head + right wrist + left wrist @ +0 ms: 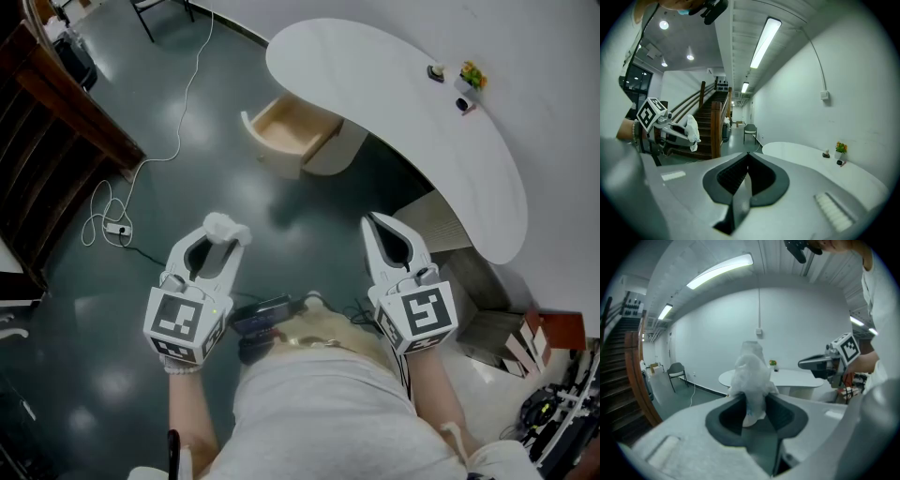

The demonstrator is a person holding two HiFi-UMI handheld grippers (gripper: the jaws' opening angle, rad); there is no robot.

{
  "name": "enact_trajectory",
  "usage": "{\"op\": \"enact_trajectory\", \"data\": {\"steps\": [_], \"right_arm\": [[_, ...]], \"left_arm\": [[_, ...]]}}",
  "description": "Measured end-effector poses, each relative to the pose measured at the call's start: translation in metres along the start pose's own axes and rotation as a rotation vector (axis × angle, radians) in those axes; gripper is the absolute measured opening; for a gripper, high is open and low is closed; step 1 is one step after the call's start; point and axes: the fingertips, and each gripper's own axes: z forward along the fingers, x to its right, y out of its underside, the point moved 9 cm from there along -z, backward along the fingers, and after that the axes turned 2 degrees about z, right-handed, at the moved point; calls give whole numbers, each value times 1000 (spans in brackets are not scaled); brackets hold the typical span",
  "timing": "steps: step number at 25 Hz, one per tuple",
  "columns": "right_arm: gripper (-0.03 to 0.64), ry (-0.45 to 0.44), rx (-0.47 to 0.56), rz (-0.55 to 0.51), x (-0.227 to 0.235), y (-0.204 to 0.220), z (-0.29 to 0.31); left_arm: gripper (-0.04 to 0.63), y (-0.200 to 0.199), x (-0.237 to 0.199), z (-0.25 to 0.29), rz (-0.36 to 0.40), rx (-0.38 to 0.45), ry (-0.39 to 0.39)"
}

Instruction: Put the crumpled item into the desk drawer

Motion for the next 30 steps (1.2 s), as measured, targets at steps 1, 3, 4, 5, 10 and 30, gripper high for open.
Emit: {"op": "enact_trajectory", "data": {"steps": [1,3,4,5,10,30], "right_arm": [[5,3,-1,1,-1,0,0],[5,6,-1,2,-3,1,1],[5,9,-1,6,-5,1,1],[5,11,0,10,-6,1,1],[5,5,12,-15,-17,3,2],[5,36,30,1,-19,9,6]], "left_arm": [[121,0,-1,-1,1,2,2],[121,0,-3,-2,5,4,4],[121,0,-5,-3,6,5,4],[121,0,-6,-5,8,6,4],[121,2,-12,-11,19,15,9],[121,2,-22,-10,44,40,-4]]}}
